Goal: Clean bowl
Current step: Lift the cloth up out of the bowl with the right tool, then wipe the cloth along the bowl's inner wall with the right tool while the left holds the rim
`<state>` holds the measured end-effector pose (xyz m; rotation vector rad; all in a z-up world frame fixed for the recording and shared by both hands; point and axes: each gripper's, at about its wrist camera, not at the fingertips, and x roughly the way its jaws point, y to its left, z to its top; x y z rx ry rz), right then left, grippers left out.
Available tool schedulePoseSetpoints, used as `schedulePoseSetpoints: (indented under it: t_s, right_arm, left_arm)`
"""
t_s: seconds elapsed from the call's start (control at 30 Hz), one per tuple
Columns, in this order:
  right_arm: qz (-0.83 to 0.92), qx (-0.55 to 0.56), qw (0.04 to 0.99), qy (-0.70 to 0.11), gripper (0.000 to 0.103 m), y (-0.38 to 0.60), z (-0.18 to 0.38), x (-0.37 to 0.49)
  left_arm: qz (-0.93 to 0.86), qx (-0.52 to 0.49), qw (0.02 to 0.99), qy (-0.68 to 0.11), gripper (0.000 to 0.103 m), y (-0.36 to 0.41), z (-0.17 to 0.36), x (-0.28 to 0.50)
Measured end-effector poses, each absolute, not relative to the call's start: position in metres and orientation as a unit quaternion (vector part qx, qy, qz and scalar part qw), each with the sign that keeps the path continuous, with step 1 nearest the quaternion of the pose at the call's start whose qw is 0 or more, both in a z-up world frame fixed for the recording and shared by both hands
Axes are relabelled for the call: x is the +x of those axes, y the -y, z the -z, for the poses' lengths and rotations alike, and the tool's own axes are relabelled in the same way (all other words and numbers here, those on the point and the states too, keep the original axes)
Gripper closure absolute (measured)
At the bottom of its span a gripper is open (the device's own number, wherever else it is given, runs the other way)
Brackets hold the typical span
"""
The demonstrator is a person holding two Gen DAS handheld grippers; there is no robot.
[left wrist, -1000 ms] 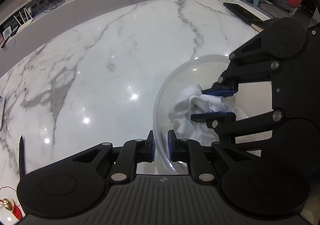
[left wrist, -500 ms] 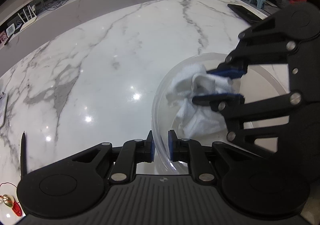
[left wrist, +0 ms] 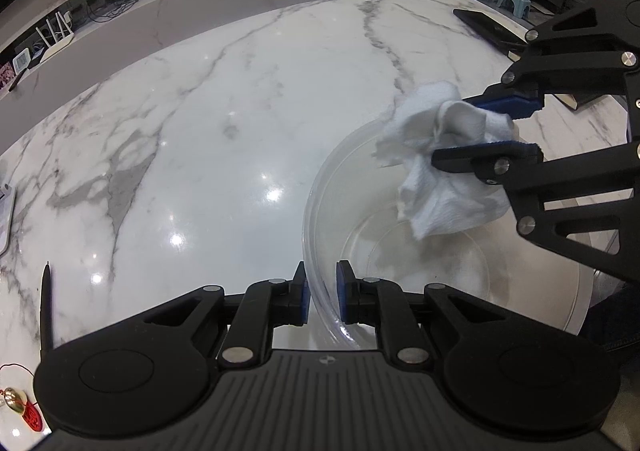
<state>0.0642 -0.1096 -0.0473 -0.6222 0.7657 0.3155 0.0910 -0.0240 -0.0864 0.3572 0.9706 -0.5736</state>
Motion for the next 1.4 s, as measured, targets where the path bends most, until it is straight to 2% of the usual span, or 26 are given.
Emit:
schedulePoseSetpoints:
  t_s: [0.33, 0.97, 1.4]
  right_arm:
    - [-0.163, -0.284, 0.878, -0.35, 0.085, 0.11, 0.054, 0.076]
    - [-0.254, -0.177, 0.874, -0.374, 0.085, 0.106, 0.053, 0.089]
    - [-0.215, -0.234, 0.876, -0.362, 0.086, 0.096, 0.056, 0.082]
  left_arm:
    - [0.287, 0.173, 0.827, -0.452, 0.088, 0.027, 0.087, 0.087]
    - [0.292, 0.186, 0.825, -0.447, 0.086, 0.032, 0.088, 0.082]
    - [0.292, 0.193, 0.825, -0.444, 0.086, 0.034, 0.089, 0.082]
